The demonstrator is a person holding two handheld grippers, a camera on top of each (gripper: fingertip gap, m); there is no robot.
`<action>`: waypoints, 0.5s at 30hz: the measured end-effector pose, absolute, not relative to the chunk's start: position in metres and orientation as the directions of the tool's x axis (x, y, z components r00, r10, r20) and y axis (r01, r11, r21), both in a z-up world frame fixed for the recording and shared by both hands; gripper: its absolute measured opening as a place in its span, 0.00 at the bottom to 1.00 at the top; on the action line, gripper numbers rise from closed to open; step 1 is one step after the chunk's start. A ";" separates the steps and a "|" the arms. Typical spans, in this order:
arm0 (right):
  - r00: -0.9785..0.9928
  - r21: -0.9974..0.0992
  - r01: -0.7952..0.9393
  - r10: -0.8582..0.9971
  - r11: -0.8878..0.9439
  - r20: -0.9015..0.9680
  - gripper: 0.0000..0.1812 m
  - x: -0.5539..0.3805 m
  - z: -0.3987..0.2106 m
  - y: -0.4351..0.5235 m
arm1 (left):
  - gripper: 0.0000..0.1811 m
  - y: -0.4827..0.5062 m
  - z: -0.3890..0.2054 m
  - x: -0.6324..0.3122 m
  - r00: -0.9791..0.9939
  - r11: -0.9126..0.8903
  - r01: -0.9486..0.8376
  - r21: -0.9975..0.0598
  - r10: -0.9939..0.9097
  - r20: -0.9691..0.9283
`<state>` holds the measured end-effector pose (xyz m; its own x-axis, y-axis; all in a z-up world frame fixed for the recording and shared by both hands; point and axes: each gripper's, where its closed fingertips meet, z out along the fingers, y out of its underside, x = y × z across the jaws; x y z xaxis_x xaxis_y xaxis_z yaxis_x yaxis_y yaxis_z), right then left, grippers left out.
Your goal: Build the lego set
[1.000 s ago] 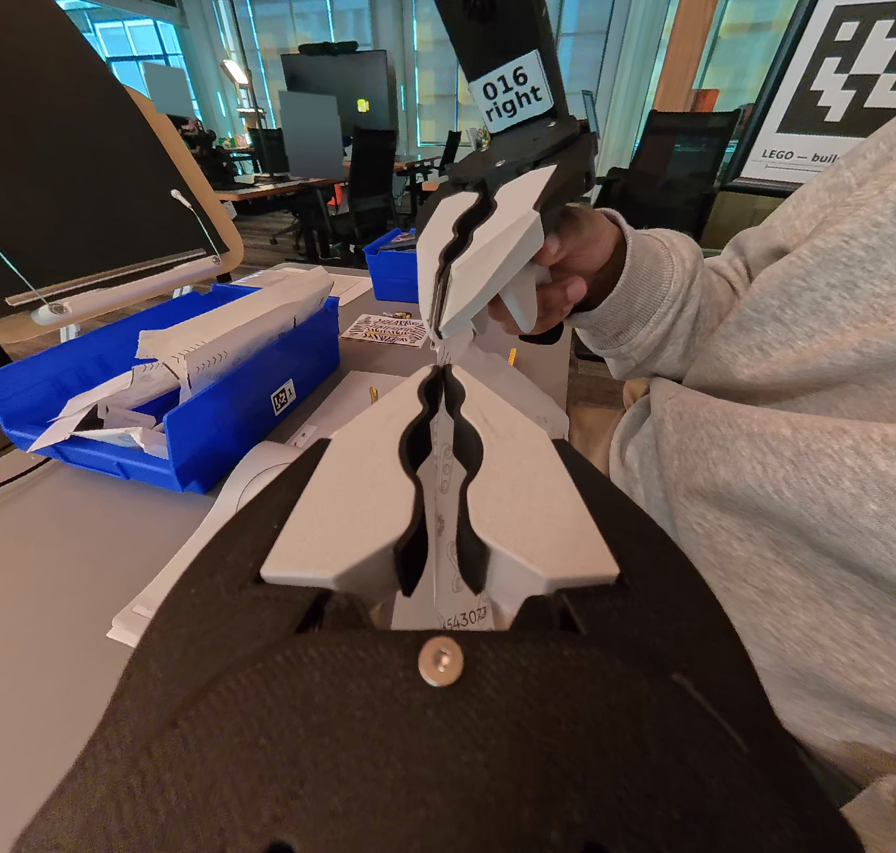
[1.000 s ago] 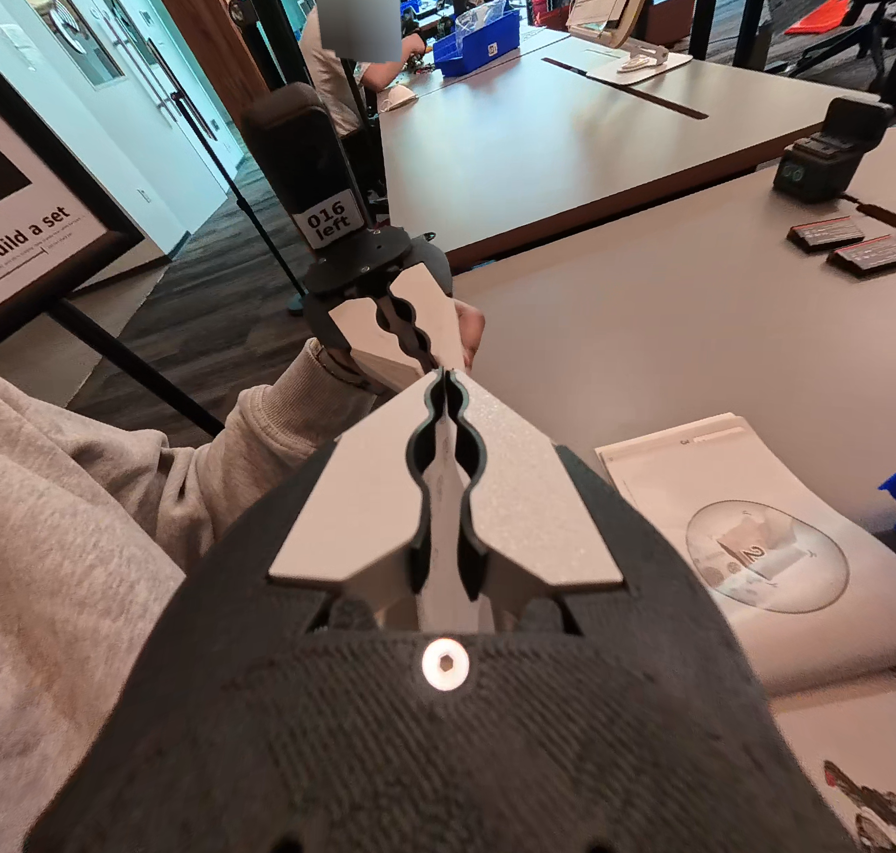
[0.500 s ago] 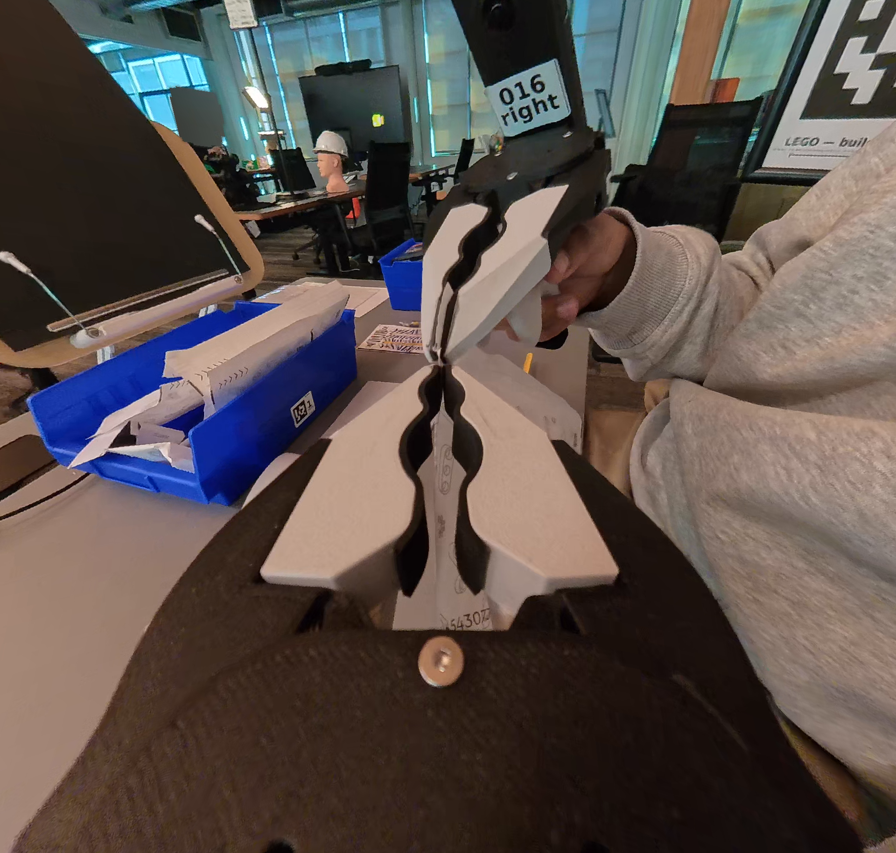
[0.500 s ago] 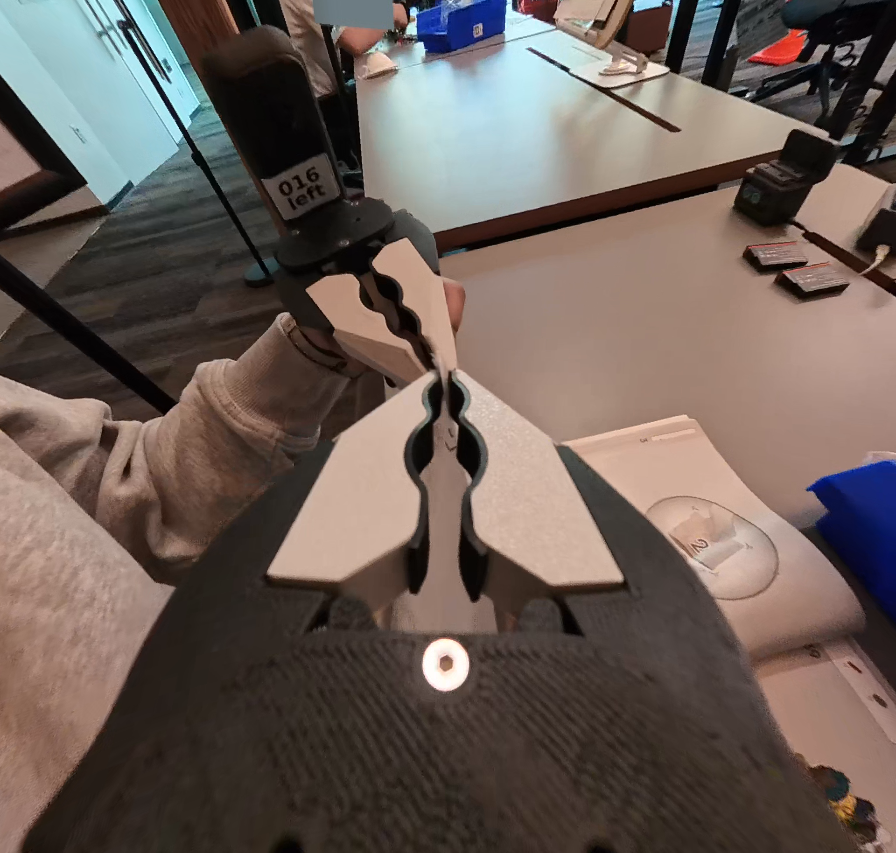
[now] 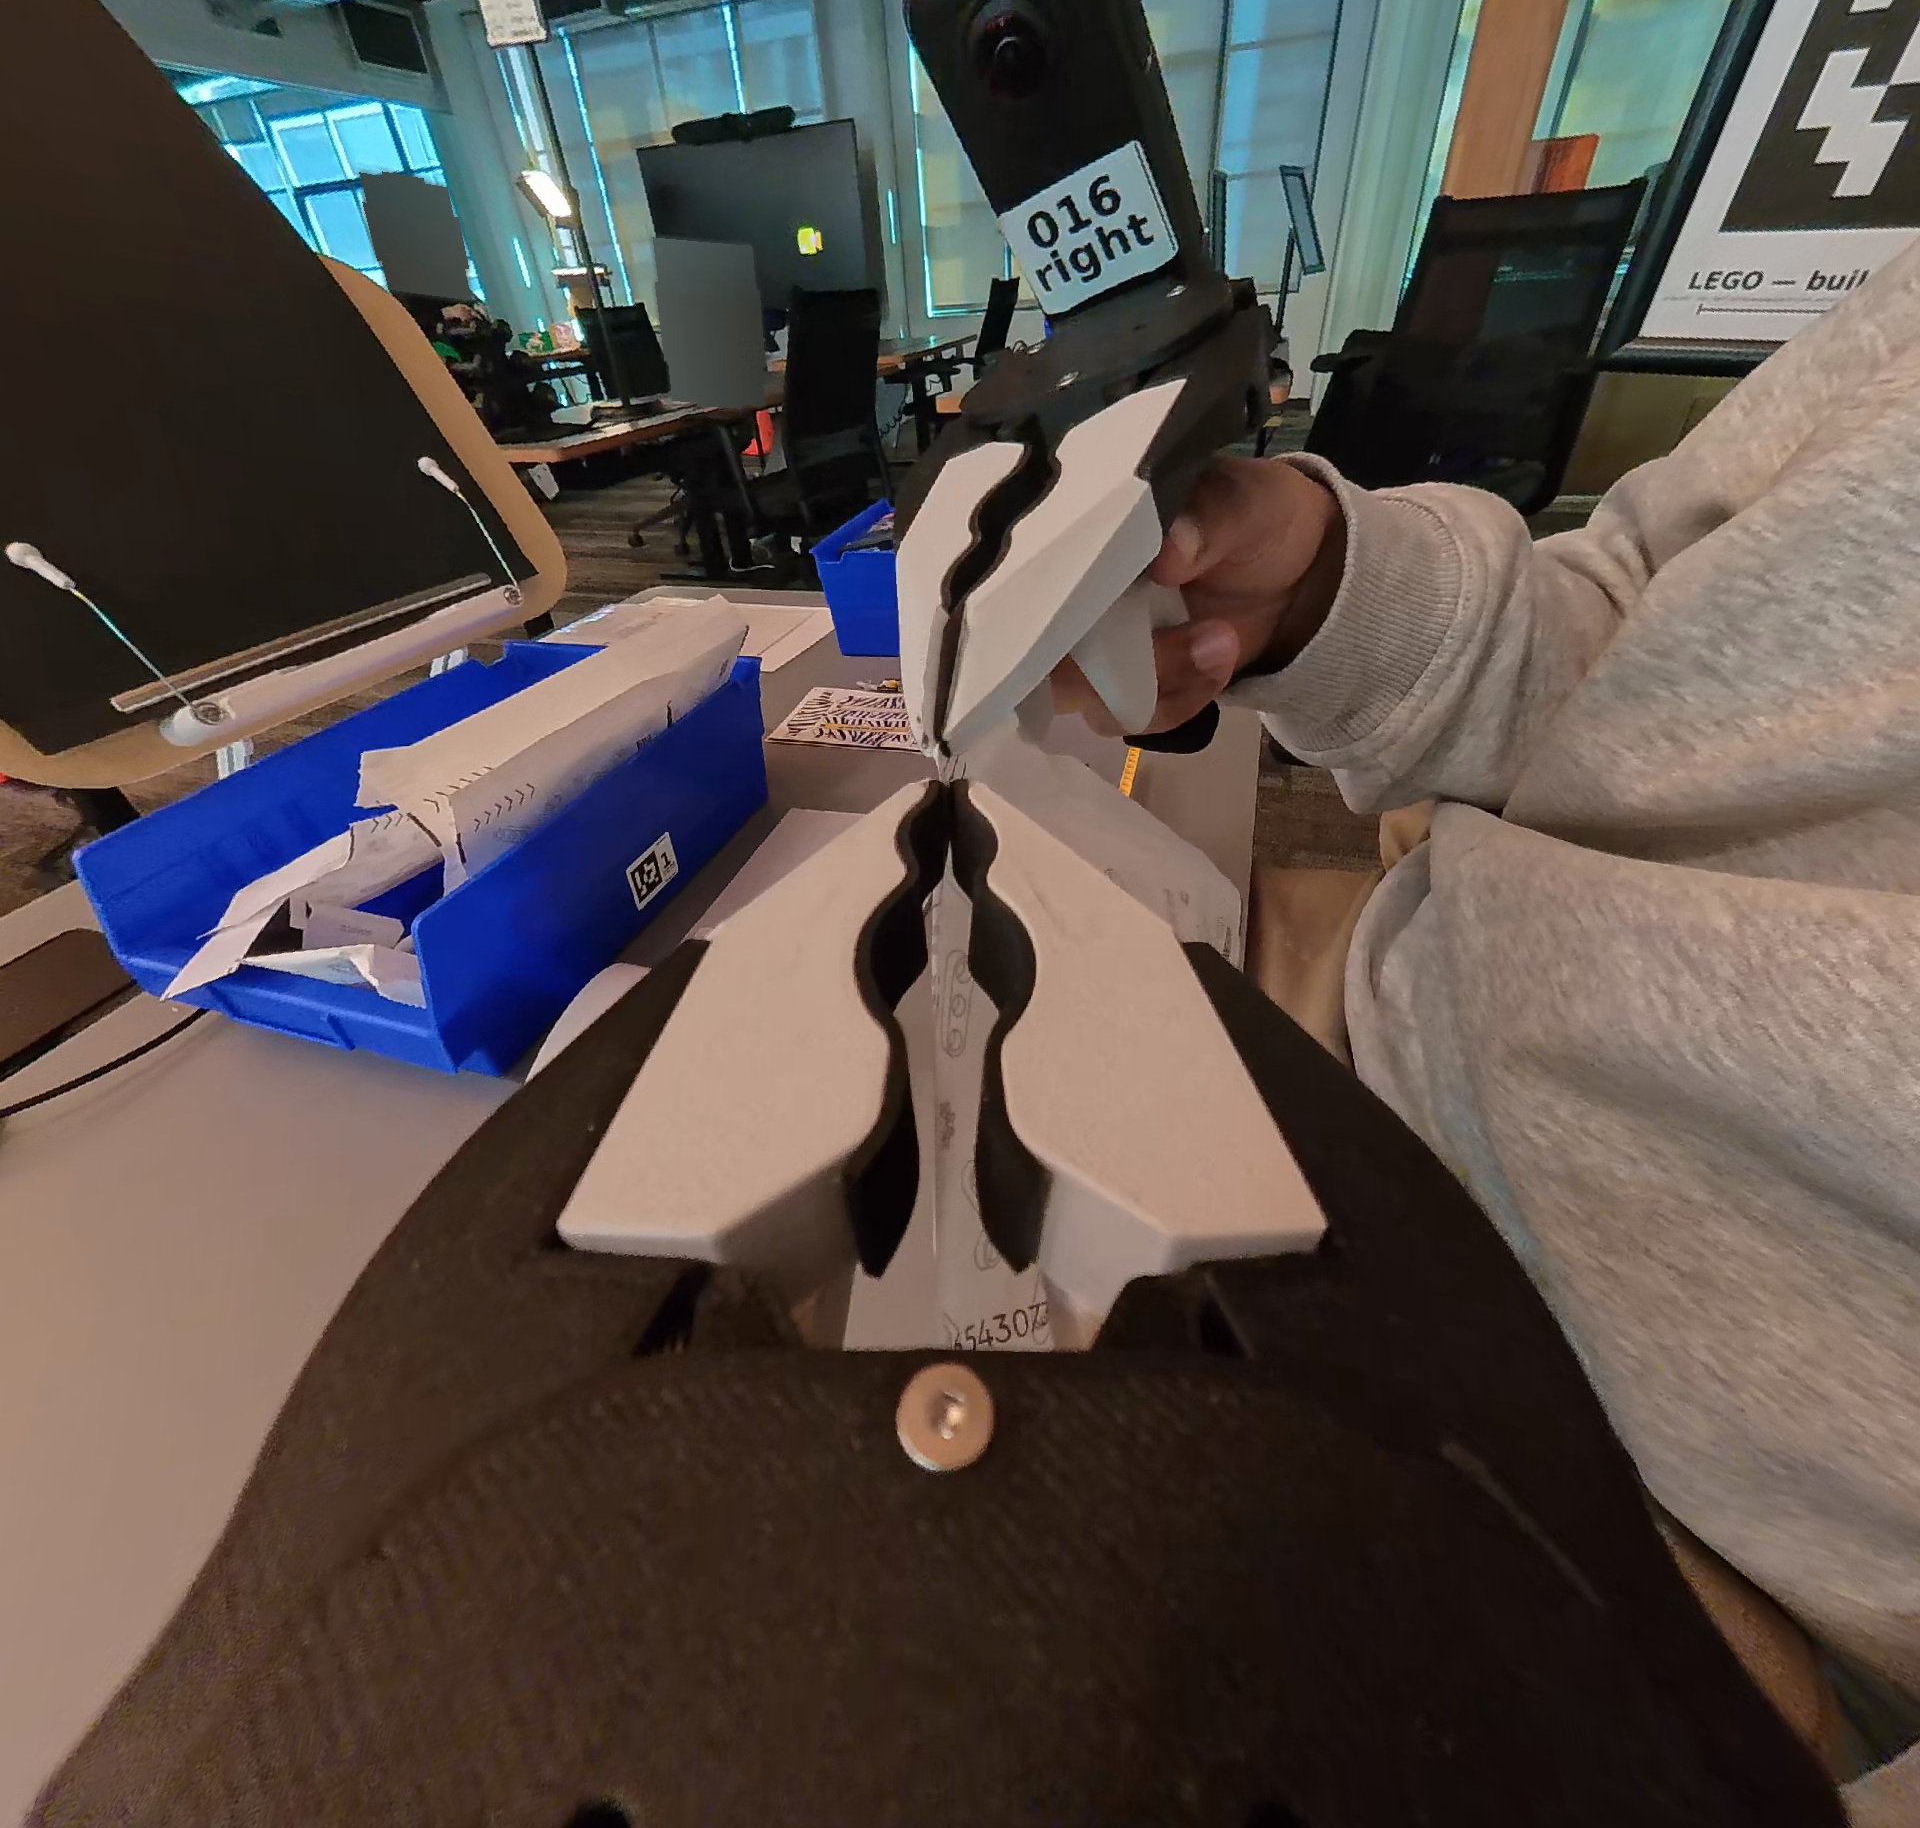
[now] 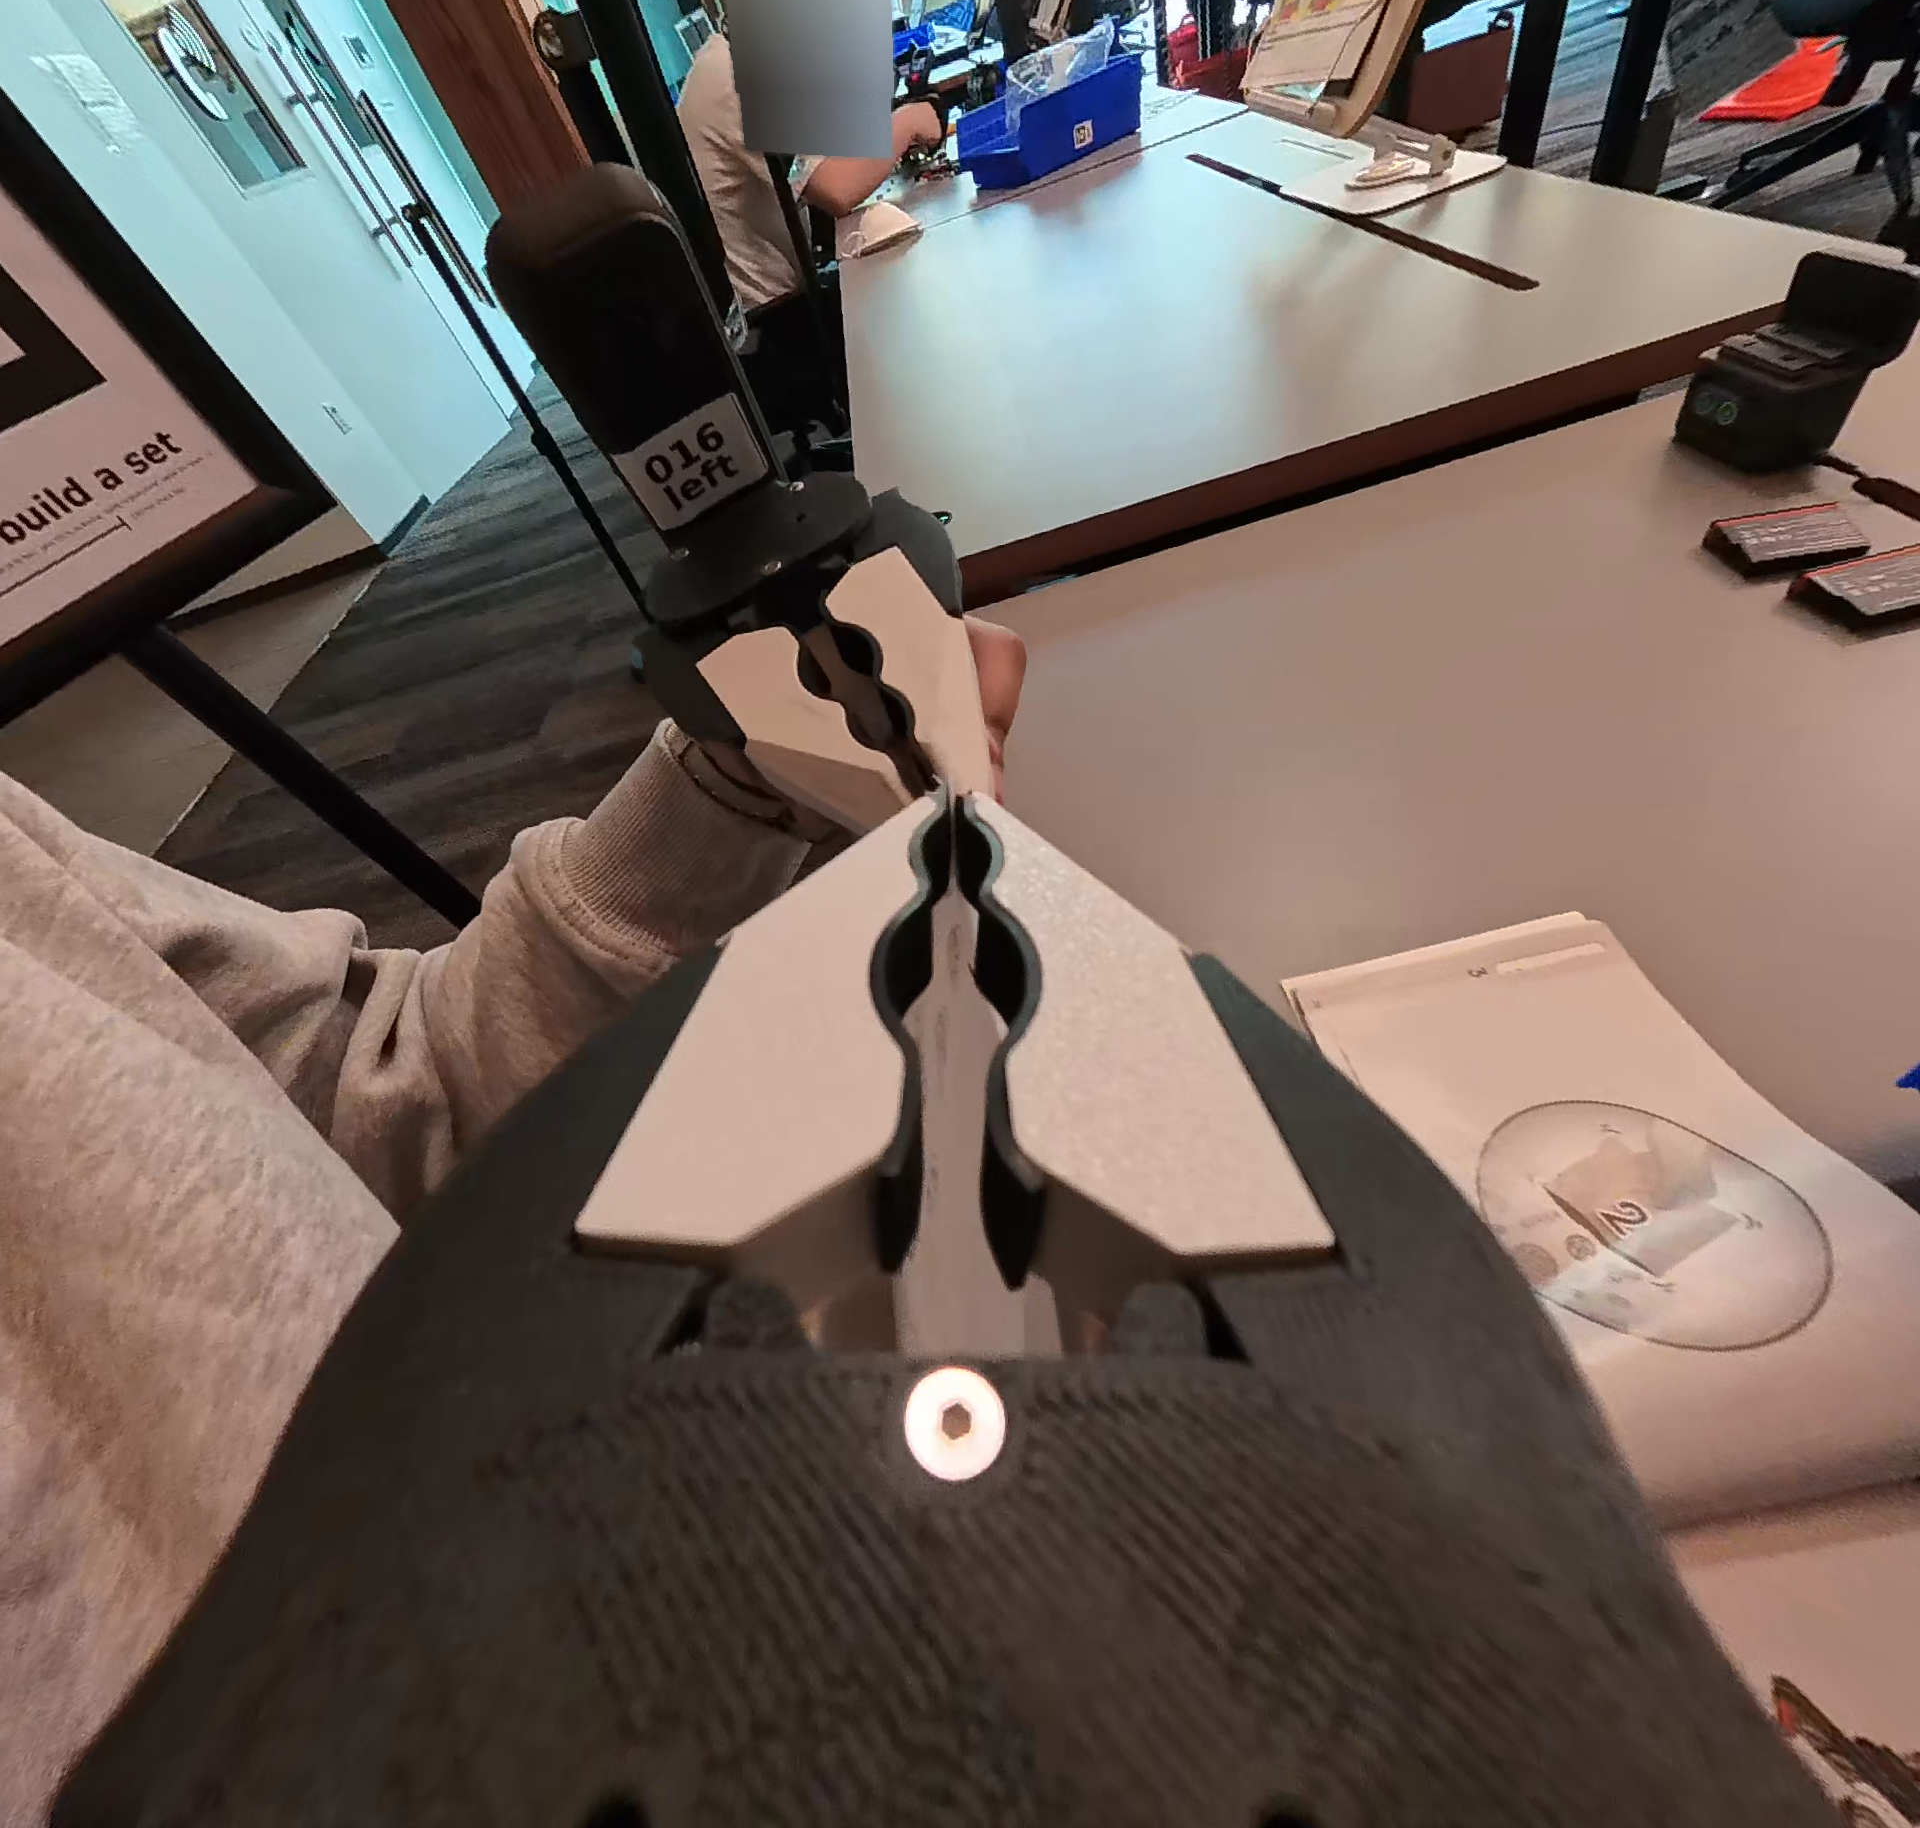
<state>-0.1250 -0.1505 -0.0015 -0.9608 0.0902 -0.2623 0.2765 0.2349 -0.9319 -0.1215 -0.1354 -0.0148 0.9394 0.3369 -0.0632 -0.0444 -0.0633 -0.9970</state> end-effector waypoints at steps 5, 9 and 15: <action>-0.949 -0.926 0.316 0.090 0.208 -0.303 0.00 -0.128 0.000 -0.151 | 0.00 -0.135 -0.014 -0.122 0.934 -0.074 -0.058 -0.996 0.349 -0.081; -0.942 -0.924 0.333 0.114 0.186 -0.317 0.00 -0.131 0.001 -0.152 | 0.00 -0.135 -0.013 -0.124 0.921 -0.097 -0.079 -0.992 0.374 -0.110; -0.876 -0.866 0.482 0.108 0.133 -0.470 0.00 -0.139 -0.004 -0.154 | 0.00 -0.138 -0.018 -0.131 0.895 -0.151 -0.098 -0.984 0.419 -0.153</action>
